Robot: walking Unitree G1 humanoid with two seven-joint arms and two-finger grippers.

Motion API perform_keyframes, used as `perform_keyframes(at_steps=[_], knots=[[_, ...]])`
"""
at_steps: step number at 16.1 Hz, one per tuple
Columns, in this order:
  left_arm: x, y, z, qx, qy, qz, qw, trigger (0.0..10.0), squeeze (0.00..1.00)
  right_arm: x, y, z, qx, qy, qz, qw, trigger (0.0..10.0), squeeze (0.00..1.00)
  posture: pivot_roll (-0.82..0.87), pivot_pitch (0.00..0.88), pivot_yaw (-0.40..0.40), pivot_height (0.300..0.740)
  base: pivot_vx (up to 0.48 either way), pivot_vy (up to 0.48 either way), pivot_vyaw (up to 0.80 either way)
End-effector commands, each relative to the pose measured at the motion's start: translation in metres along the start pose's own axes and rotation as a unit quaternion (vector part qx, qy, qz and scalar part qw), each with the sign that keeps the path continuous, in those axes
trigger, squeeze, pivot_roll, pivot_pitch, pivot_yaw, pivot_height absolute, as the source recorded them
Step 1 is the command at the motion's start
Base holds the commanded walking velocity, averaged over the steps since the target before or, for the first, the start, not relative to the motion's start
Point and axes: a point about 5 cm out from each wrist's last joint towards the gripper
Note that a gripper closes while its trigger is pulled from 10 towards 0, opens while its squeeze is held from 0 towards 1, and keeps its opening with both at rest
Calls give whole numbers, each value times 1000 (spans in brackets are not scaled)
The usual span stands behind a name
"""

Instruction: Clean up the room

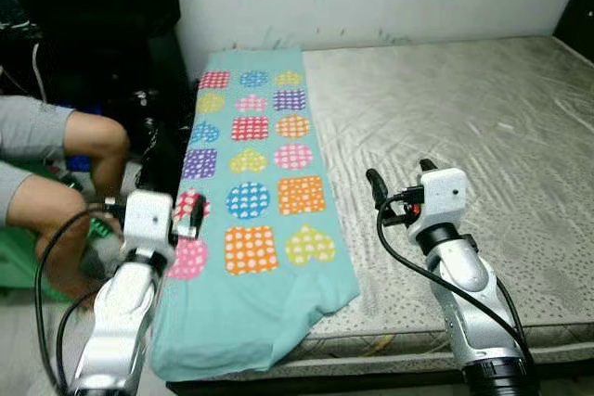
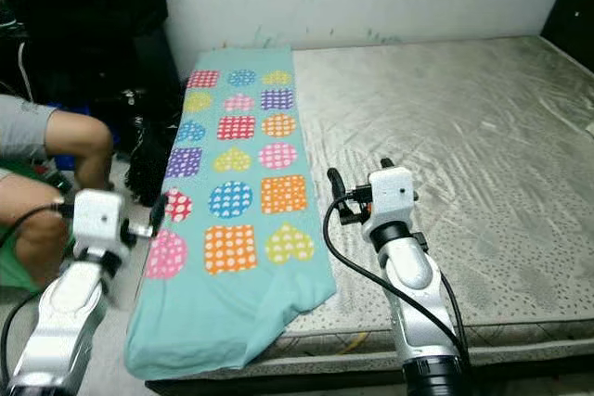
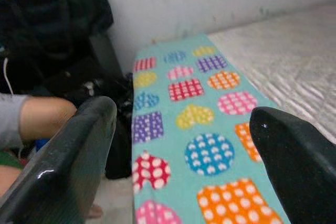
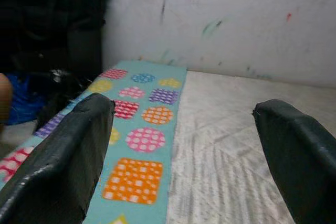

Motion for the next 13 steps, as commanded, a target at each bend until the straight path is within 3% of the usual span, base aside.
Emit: perform_keyframes(at_steps=[1,4,7,13], knots=[[1,10,-1,-17,7,-14,1000,10000,0,9,9,1,-23,16,3,1000,10000,0,-166,0,41,740,0,0,0],[-2,8,-10,-27,44,-28,998,10000,0,13,10,-2,-26,13,16,999,10000,0,-158,0,19,740,0,0,0],[4,11,-12,-34,76,-40,996,10000,0,13,12,0,-26,19,18,999,10000,0,-138,0,-2,740,0,0,0],[-15,21,4,-51,14,-47,997,10000,0,-6,13,-6,-32,-25,8,999,10000,0,-201,0,73,740,0,0,0]])
Point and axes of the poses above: a point about 5 cm out from each wrist's last joint towards the gripper, its own z axis pointing out of the wrist towards the gripper, its own y axis along the axis of the wrist's last joint, x = y × z, and after that the axes turned 8 degrees about z, right-handed
